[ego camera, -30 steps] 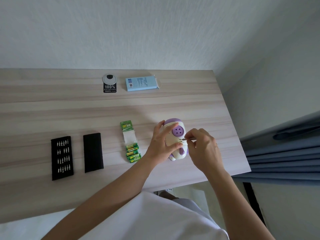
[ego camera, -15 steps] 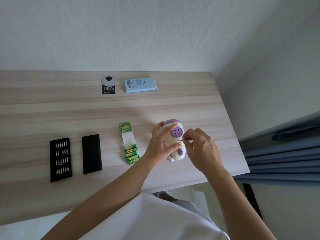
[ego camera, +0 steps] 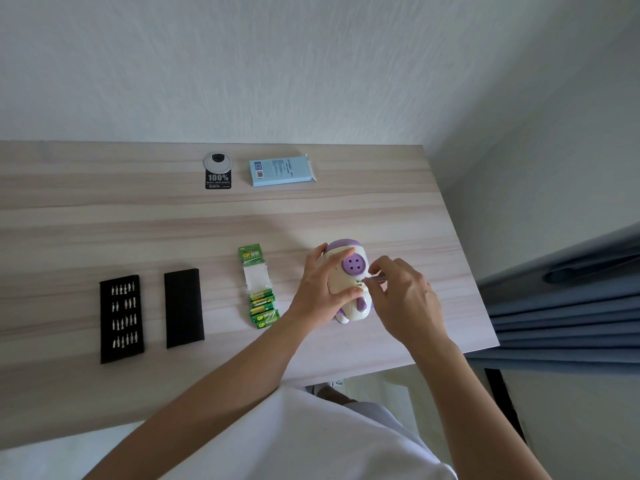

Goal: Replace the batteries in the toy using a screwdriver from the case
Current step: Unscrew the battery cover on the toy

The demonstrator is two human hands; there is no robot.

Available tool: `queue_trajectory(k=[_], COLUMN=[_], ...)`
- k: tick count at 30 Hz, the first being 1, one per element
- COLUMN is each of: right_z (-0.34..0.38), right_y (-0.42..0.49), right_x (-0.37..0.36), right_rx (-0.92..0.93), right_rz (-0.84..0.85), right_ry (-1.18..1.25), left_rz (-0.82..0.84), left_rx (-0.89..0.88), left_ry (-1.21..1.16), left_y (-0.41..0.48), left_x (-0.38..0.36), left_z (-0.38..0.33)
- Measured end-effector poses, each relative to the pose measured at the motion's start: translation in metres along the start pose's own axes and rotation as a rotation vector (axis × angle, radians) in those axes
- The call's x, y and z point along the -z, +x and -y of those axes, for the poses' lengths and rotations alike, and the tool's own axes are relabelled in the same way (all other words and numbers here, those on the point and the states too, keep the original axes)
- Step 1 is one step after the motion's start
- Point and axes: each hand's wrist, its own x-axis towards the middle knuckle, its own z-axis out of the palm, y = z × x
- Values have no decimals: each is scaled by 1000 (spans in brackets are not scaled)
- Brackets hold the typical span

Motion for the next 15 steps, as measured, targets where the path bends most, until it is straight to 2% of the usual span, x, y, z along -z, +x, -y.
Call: queue_trajectory(k=[4,11,15], right_z=[2,-1,1], right_y=[6,4,5], right_x=[1,0,2], right_rx=[-86,43,-16], right_rz=[3,20,4], right_ry=[-131,39,36], left_rz=[5,7,3], left_rx=[21,16,23], left_ry=[-16,-19,-45], left_y=[-1,0,-1], left_x=[0,1,1], left_z=[-1,-2,-3])
